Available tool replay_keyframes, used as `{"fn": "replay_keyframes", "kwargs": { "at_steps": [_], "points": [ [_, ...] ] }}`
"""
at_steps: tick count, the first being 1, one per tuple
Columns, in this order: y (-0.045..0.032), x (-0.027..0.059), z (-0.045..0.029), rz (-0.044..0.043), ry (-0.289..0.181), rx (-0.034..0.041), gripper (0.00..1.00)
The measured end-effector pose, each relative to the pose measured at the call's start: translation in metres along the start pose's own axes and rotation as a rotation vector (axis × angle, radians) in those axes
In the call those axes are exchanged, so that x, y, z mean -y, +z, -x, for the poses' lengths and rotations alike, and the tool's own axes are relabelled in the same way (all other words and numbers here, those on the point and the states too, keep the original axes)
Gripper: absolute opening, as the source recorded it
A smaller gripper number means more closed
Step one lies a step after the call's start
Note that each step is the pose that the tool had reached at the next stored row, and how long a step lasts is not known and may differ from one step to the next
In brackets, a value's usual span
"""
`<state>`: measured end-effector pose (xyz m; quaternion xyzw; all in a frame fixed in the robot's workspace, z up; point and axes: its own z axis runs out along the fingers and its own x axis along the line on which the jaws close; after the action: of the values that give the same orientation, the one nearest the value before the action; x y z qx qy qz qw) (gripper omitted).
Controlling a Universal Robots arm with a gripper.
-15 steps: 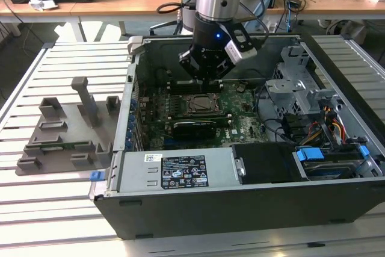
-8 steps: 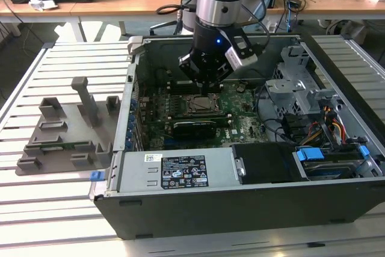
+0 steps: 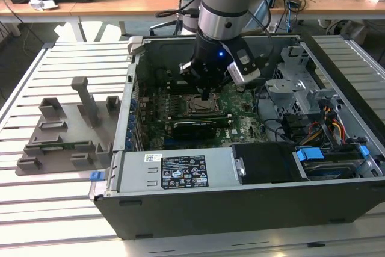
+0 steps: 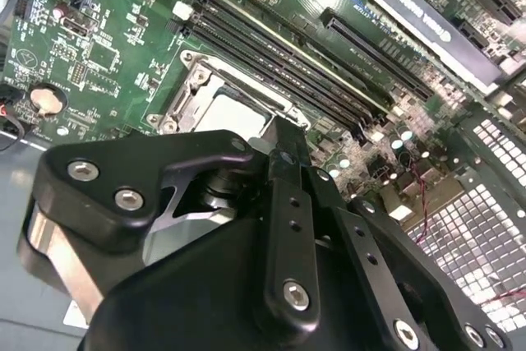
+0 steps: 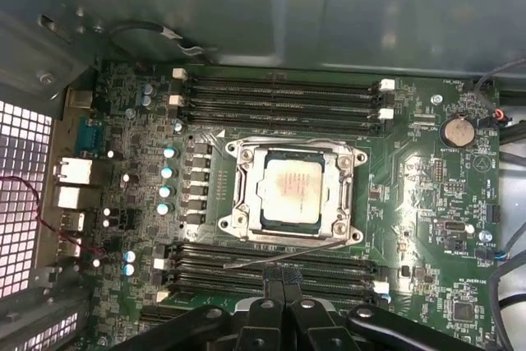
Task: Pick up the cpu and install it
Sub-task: 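Install the second cpu locking lever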
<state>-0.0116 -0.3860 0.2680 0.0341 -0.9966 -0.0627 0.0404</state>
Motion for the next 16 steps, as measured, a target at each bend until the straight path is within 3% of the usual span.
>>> {"fn": "replay_keyframes", "kwargs": {
  "at_steps": [1,16],
  "points": [
    [0.0016,0.0006,0.0002,0.0033,0.0,0.0003,0.11],
    [0.0284,0.0041,0.0023,0.0032,0.0,-0.0011,0.11]
  ]
}}
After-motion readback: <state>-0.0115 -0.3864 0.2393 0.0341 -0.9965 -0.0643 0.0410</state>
